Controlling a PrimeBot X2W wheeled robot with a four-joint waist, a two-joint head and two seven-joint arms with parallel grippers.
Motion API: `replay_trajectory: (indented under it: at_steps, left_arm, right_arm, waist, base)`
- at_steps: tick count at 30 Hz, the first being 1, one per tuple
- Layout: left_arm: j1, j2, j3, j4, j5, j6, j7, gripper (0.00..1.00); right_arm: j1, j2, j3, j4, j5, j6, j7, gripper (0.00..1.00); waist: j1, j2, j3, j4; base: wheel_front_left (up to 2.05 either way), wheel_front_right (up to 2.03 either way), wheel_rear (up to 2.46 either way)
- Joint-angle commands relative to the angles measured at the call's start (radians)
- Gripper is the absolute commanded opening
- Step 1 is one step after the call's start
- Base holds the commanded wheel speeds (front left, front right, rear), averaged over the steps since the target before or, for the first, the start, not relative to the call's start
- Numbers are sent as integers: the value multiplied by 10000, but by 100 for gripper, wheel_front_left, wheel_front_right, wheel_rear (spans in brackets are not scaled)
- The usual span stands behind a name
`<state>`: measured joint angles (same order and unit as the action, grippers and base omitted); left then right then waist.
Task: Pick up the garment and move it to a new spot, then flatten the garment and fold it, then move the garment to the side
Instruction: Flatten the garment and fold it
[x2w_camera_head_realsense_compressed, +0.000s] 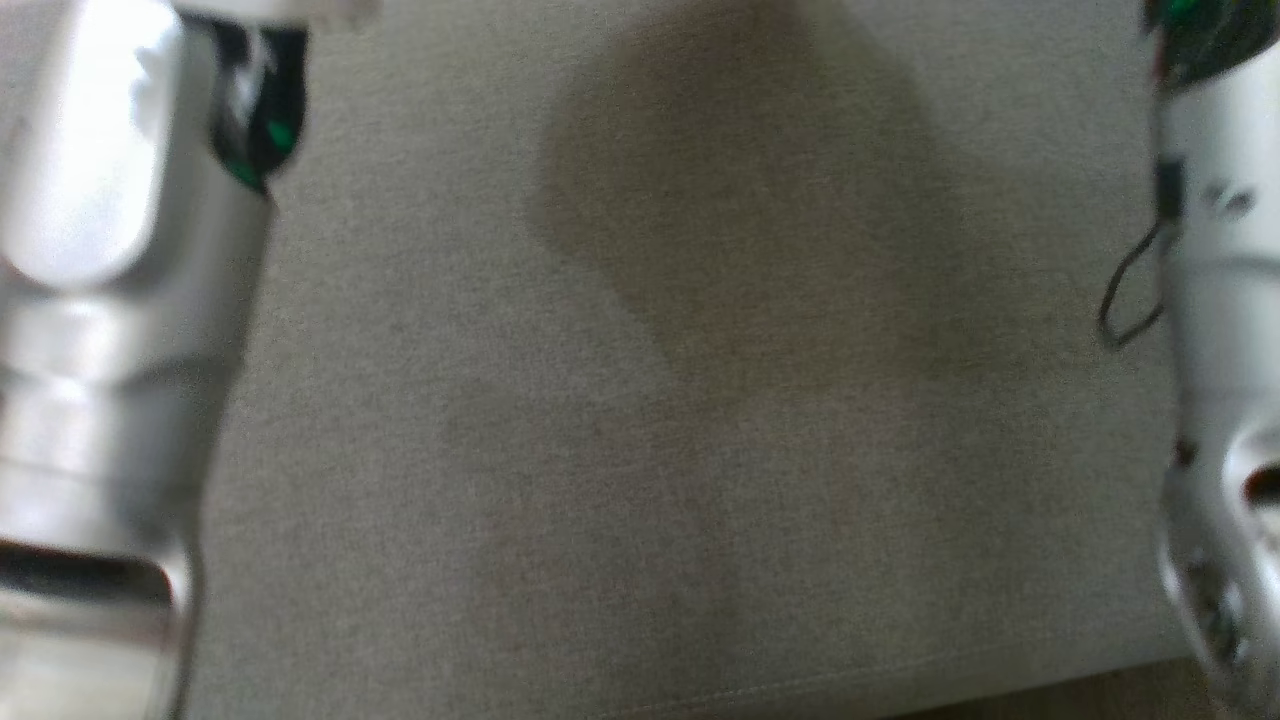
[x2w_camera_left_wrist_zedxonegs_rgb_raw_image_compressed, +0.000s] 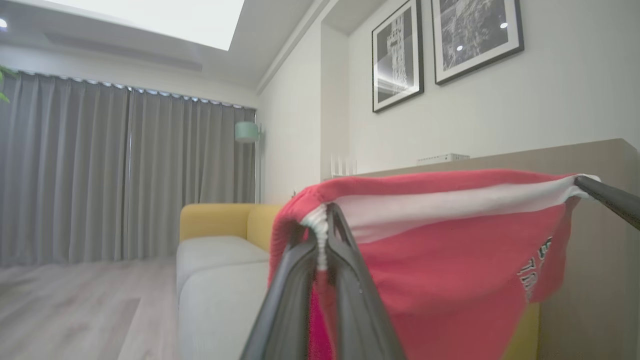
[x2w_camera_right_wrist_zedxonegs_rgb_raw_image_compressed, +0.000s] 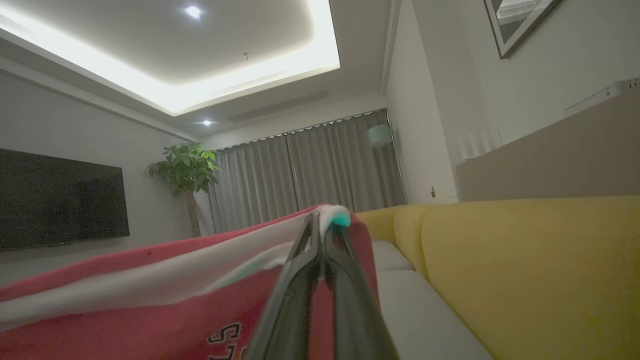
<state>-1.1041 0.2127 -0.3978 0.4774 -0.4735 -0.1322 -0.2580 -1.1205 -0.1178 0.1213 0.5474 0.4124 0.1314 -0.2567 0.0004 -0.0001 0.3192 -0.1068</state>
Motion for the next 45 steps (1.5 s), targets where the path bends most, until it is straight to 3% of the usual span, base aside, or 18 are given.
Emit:
replay_trajectory:
  at_steps: [1,7,14,26,36,45]
  left_arm:
    - [426,290,389,-165,-8,33,-33,0]
    - [3785,-361,838,149,-559,20,-36,0]
    - [7423,-959,315,405,-1007,17,-36,0]
    - [10552,-1332,22,-202,-1262,16,-37,0]
    - [10988,-1120,-938,-1417,-1527,16,-37,0]
    - [9148,-1188,-1098,-2171,-1888,16,-37,0]
  right_arm:
    - [522,269,78,-215,4,-7,-47,0]
    - [3540,280,481,4,537,-7,-49,0]
    - [7039,332,731,-135,1180,-7,-50,0]
    - [10086,53,1256,-842,2023,-7,-50,0]
    - [10871,-395,1095,-1770,2608,-7,-51,0]
    - [8260,-288,818,-1538,2422,-7,279,0]
  waist:
    - [-4,1,-117,-44]
    - [-4,1,-578,-178]
    - [-4,1,-1286,-397]
    - [-4,1,-2867,-410]
    - [-4,1,-3156,21]
    - [-4,1,-1969,946]
  base:
    - [0,0,0]
    - [0,0,0]
    - [0,0,0]
    - [0,0,0]
    - [0,0,0]
    - [0,0,0]
